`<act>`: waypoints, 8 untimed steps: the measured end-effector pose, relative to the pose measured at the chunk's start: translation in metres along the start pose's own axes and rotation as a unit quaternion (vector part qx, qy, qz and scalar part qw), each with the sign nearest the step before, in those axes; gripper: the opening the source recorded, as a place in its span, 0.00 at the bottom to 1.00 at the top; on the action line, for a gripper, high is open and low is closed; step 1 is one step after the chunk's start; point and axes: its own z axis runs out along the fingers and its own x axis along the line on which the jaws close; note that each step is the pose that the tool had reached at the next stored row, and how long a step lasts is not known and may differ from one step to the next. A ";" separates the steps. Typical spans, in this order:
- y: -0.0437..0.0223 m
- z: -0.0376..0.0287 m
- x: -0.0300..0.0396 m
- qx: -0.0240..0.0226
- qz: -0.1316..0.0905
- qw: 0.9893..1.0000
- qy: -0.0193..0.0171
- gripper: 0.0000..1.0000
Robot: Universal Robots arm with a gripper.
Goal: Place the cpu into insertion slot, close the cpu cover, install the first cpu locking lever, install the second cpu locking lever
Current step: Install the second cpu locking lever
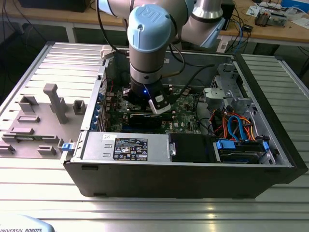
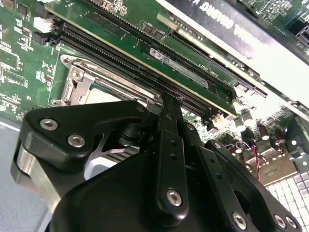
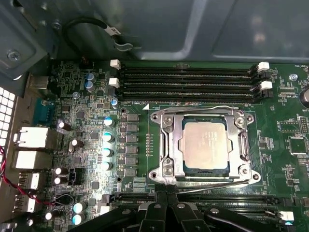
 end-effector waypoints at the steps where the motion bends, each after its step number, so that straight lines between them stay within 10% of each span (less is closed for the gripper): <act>1: -0.0004 0.0014 0.0000 -0.003 0.000 1.000 0.000 0.11; 3: -0.0008 0.0031 0.0003 -0.015 0.000 1.000 0.000 0.11; 8: -0.0021 0.0096 0.0044 -0.026 0.000 1.000 0.000 0.11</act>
